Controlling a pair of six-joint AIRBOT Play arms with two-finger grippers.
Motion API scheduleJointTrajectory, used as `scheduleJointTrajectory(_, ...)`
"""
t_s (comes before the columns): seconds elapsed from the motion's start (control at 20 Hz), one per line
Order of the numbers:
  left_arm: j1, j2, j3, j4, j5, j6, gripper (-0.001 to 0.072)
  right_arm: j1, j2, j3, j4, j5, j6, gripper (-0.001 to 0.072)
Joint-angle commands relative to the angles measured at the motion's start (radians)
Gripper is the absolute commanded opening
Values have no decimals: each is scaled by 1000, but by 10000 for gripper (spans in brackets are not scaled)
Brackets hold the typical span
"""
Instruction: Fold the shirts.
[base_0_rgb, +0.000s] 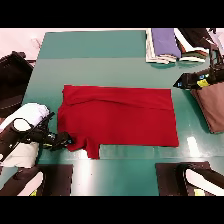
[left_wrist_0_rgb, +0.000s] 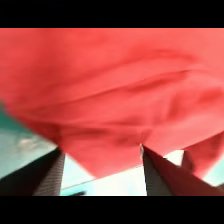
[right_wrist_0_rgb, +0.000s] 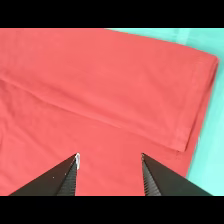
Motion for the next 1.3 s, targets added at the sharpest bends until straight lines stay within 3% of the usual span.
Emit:
scheduleJointTrajectory(0.0, 1, 5, -9, -80, 54, 30, 504, -19, -1, 0, -3, 53, -1, 449)
scheduleJointTrajectory(0.05, 1, 5, 6, -77, 41, 48, 234, -42, 3, -11, -4, 75, -6, 449)
scheduleJointTrajectory(0.1, 1, 5, 26, -77, 29, 71, 32, -66, 15, -39, -9, 86, -13, 450)
scheduleJointTrajectory(0.35, 0, 5, 166, -68, -11, 92, 26, -265, 109, -360, -121, 164, -50, 456)
scheduleJointTrajectory(0.45, 0, 5, 203, -66, -10, 92, 26, -364, 122, -509, -132, 183, -72, 581)
scheduleJointTrajectory(0.6, 0, 5, 215, -63, -9, 92, 26, -439, 93, -664, -129, 179, -88, 569)
scheduleJointTrajectory(0.7, 0, 5, 215, -53, -9, 92, 26, -423, 66, -724, -85, 150, -98, 508)
scheduleJointTrajectory(0.85, 0, 5, 215, -45, -9, 92, 26, -342, 22, -762, -16, 86, -98, 505)
scheduleJointTrajectory(1.0, 1, 5, 215, -17, -10, 92, 26, -250, -6, -760, 0, 39, -94, 421)
scheduleJointTrajectory(1.05, 1, 5, 216, 11, -13, 92, 26, -226, -5, -760, 0, 25, -93, 305)
scheduleJointTrajectory(1.25, 1, 18, 240, 114, -98, 91, 25, -182, 73, -760, -11, 15, -95, 23)
